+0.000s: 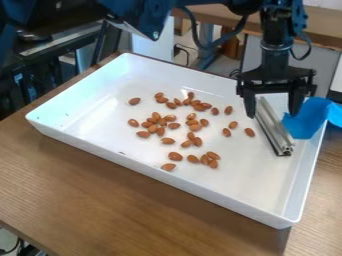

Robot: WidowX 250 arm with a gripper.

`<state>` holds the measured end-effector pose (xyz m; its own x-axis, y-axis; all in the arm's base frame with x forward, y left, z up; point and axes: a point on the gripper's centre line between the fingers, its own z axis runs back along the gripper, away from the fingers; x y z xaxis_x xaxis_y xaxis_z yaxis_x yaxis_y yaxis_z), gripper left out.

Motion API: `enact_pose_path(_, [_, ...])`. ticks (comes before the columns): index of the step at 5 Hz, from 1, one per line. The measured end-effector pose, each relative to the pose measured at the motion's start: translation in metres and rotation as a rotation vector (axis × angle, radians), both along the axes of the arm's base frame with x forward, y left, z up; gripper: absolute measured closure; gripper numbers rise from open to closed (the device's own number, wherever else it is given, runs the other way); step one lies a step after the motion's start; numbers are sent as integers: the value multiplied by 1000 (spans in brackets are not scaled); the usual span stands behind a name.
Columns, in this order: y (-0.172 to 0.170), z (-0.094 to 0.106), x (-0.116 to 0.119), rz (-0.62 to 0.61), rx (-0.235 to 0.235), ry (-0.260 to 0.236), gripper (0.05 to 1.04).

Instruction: Sweep into pile

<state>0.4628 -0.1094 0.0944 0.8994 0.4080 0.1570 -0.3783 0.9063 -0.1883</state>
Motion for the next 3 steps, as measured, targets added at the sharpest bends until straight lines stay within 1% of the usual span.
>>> enact_pose_path(1, [-5,-10,2,11,13,5,83])
enact_pose_path(2, [-17,-13,3,8,37,2,83])
enact_pose_path(3, [-15,-20,8,29,69,12,83])
